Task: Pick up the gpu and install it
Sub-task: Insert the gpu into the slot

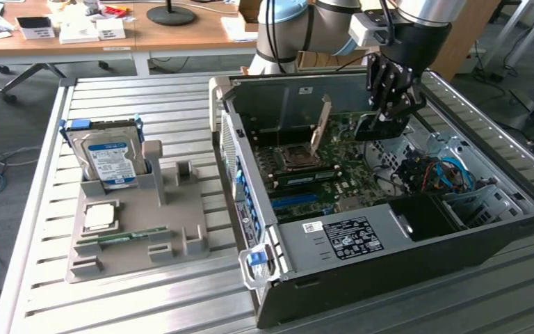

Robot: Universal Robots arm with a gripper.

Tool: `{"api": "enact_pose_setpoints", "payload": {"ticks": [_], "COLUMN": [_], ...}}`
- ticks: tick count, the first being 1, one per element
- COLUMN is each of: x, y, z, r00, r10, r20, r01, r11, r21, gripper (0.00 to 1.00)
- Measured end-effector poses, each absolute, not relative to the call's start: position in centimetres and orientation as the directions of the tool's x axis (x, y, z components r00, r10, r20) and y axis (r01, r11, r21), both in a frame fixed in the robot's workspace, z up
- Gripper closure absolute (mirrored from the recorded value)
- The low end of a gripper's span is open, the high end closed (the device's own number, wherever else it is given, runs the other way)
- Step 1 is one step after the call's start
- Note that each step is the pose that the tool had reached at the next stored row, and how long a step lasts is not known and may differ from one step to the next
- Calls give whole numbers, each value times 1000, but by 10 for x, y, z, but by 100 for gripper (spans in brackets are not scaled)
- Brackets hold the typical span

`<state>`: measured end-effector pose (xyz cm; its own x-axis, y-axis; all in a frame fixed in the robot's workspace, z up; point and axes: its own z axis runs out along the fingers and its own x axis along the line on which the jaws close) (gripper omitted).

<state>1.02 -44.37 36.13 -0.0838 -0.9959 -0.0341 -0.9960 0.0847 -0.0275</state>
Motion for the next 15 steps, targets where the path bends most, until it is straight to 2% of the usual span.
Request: {"api": "enact_pose_setpoints", "payload": {"ticks": [15], "x": [6], "y": [-444], "z": [361], "r00": [-84], "r10": [-996], "r20": [-34], "r01": [-996], "r11": [85], "r21": [-28], "gripper": [73]}}
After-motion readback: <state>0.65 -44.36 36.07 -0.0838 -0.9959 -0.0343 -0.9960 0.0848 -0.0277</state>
